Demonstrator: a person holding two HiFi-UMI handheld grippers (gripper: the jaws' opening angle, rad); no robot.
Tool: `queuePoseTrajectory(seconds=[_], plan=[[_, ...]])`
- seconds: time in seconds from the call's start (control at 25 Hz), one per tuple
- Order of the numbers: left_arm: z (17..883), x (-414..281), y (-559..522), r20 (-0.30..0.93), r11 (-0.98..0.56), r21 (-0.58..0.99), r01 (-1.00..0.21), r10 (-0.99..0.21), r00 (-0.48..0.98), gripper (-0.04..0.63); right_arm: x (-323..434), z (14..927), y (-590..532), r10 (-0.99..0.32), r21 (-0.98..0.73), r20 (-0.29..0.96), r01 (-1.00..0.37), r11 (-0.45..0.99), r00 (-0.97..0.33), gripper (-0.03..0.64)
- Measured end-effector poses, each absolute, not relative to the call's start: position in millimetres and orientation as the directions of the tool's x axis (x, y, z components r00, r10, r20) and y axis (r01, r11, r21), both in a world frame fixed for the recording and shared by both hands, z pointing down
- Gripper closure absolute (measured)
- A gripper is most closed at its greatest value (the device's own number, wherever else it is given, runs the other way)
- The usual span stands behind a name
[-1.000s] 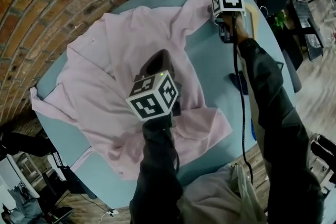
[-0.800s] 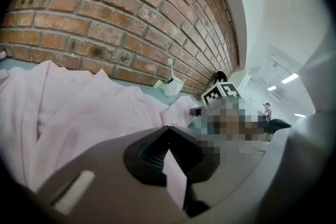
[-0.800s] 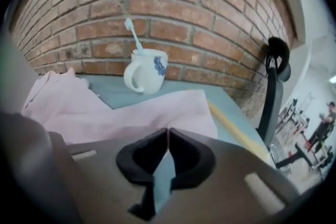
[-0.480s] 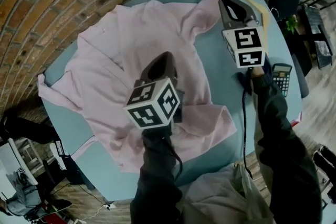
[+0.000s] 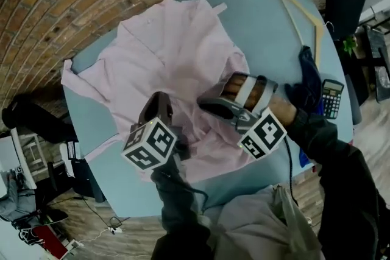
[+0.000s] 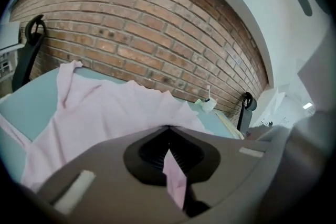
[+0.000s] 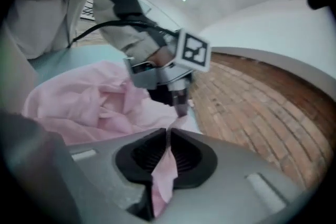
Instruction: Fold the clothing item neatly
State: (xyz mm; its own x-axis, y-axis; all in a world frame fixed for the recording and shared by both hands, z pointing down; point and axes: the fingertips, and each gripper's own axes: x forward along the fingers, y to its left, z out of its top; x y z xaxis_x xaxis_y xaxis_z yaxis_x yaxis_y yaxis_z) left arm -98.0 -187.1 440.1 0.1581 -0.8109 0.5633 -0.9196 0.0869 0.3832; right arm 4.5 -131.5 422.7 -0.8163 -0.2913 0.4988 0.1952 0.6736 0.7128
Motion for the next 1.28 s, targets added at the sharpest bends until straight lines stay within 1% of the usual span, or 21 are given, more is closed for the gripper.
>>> queuePoseTrajectory(seconds=[0.04, 0.08, 0.12, 0.16, 0.2, 0.24, 0.36, 0.44, 0.52, 0.6, 0.68, 0.72, 0.84, 0.88, 0.96, 1.12, 1.28], plan=[[442, -103, -181, 0.568, 0.1, 0.385, -0.917, -0.809, 0.15, 0.588, 4, 440, -117, -0.249, 0.682, 0.552, 0.258, 0.684, -0.796, 0.575], [443, -106, -175, 0.571, 0.107, 0.387, -0.916, -0.808, 0.147, 0.588, 5, 452, -107, -0.213, 0.644, 0.583, 0.287, 0.709, -0.784, 0.556], [443, -107, -169, 0.573, 0.108, 0.384, -0.917, -0.806, 0.146, 0.588, 6, 456, -100, -0.182, 0.604, 0.595, 0.286, 0.744, -0.783, 0.546], [442, -107, -164, 0.576, 0.106, 0.378, -0.92, -0.804, 0.144, 0.588, 8, 455, -96, -0.157, 0.56, 0.596, 0.268, 0.784, -0.788, 0.531], [442, -107, -159, 0.58, 0.106, 0.371, -0.923, -0.802, 0.141, 0.588, 10, 453, -94, -0.142, 0.521, 0.597, 0.246, 0.817, -0.79, 0.492], [441, -109, -154, 0.583, 0.109, 0.363, -0.925, -0.801, 0.135, 0.588, 11, 451, -94, -0.138, 0.494, 0.598, 0.227, 0.839, -0.789, 0.467], [436, -121, -138, 0.573, 0.129, 0.355, -0.926, -0.812, 0.106, 0.588, 12, 443, -99, -0.169, 0.484, 0.585, 0.174, 0.858, -0.793, 0.465], [434, -135, -129, 0.566, 0.155, 0.361, -0.919, -0.82, 0.084, 0.588, 16, 439, -100, -0.203, 0.446, 0.59, 0.107, 0.889, -0.781, 0.468], [435, -157, -118, 0.565, 0.19, 0.366, -0.911, -0.823, 0.055, 0.588, 17, 434, -102, -0.266, 0.369, 0.585, -0.041, 0.929, -0.766, 0.529], [438, -184, -108, 0.565, 0.215, 0.361, -0.908, -0.824, 0.029, 0.588, 7, 427, -108, -0.345, 0.281, 0.557, -0.22, 0.934, -0.756, 0.615], [444, -216, -100, 0.572, 0.244, 0.348, -0.905, -0.821, -0.001, 0.588, -17, 415, -109, -0.38, 0.168, 0.494, -0.343, 0.924, -0.782, 0.615], [448, -234, -97, 0.576, 0.262, 0.342, -0.902, -0.817, -0.019, 0.588, -30, 409, -105, -0.376, 0.097, 0.466, -0.376, 0.922, -0.801, 0.615], [457, -297, -101, 0.583, 0.292, 0.337, -0.895, -0.811, -0.045, 0.582, -62, 398, -91, -0.35, -0.071, 0.429, -0.418, 0.906, -0.832, 0.615], [458, -318, -107, 0.584, 0.291, 0.335, -0.896, -0.811, -0.045, 0.548, -70, 396, -87, -0.35, -0.096, 0.429, -0.427, 0.899, -0.833, 0.615], [456, -360, -122, 0.588, 0.286, 0.318, -0.904, -0.807, -0.048, 0.445, -83, 393, -79, -0.36, -0.12, 0.437, -0.45, 0.885, -0.824, 0.615], [459, -431, -177, 0.604, 0.286, 0.274, -0.918, -0.794, -0.067, 0.439, -108, 395, -73, -0.401, -0.139, 0.478, -0.518, 0.844, -0.781, 0.615], [476, -497, -242, 0.624, 0.317, 0.219, -0.923, -0.772, -0.117, 0.43, -142, 397, -79, -0.412, -0.13, 0.51, -0.541, 0.831, -0.755, 0.615]])
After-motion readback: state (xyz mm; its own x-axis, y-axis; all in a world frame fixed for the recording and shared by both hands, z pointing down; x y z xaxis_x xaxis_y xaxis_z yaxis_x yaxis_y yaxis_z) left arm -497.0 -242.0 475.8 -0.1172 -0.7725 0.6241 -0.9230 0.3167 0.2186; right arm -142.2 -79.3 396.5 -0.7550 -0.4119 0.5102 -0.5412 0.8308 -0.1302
